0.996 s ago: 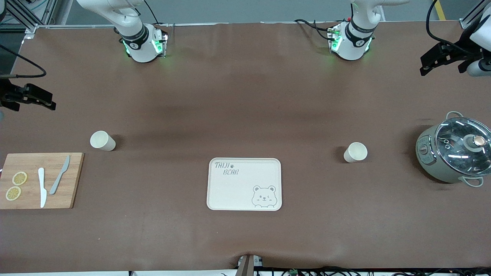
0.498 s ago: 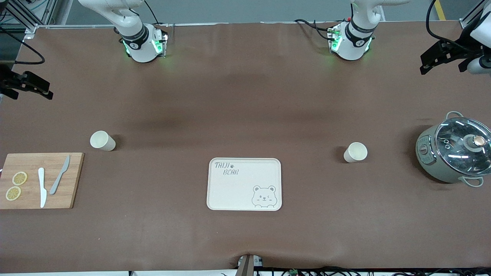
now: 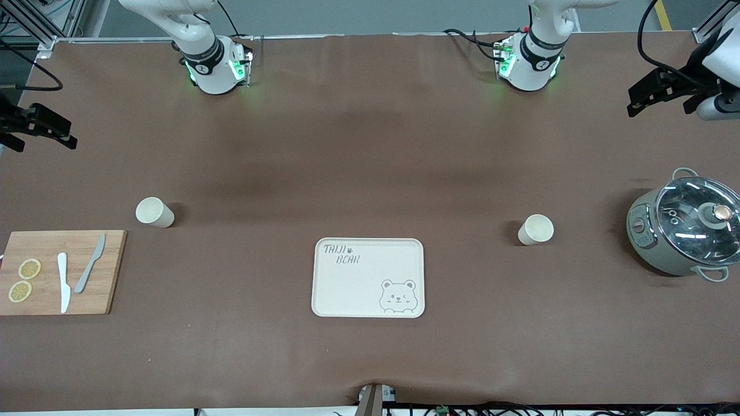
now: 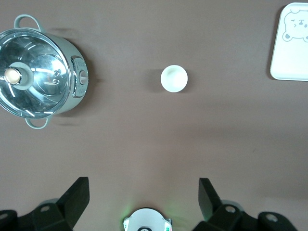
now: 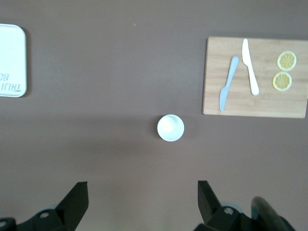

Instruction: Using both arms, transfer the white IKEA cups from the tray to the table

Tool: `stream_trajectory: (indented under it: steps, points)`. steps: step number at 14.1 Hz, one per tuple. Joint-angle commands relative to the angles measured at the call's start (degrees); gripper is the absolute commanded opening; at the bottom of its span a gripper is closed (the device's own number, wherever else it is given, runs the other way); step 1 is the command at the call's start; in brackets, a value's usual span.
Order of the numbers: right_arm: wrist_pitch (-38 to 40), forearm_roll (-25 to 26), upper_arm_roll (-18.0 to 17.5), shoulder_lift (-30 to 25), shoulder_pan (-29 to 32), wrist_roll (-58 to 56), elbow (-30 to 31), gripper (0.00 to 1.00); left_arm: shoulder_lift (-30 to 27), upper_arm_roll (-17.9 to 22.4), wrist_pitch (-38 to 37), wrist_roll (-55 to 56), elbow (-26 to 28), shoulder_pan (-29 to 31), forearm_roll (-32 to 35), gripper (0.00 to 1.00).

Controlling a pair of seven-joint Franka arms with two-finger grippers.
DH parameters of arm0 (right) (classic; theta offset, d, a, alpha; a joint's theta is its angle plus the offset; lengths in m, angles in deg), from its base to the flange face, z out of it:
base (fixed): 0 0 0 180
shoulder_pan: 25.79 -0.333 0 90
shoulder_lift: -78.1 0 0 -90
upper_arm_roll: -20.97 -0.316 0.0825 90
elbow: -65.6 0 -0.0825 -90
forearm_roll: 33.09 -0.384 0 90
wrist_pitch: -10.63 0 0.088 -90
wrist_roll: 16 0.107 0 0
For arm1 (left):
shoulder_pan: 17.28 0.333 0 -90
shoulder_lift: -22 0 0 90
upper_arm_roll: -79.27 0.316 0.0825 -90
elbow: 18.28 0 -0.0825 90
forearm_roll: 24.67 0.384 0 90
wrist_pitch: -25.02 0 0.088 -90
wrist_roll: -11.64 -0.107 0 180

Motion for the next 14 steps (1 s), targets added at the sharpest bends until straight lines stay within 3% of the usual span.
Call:
stream_trajectory:
  steps: [1, 14]
  points:
    - [0.2, -0.1, -0.2, -0.7, -0.3, -0.3, -1.6, 1.0, 0.0, 0.3, -0.4, -1.0, -0.5, 0.4, -0.9, 1.0]
    - [-0.2, -1.0, 0.4, 0.3, 0.9, 0.1, -2.0, 1.0, -0.2, 0.3, -0.4, 0.5, -0.6, 0.4, -0.5, 1.0]
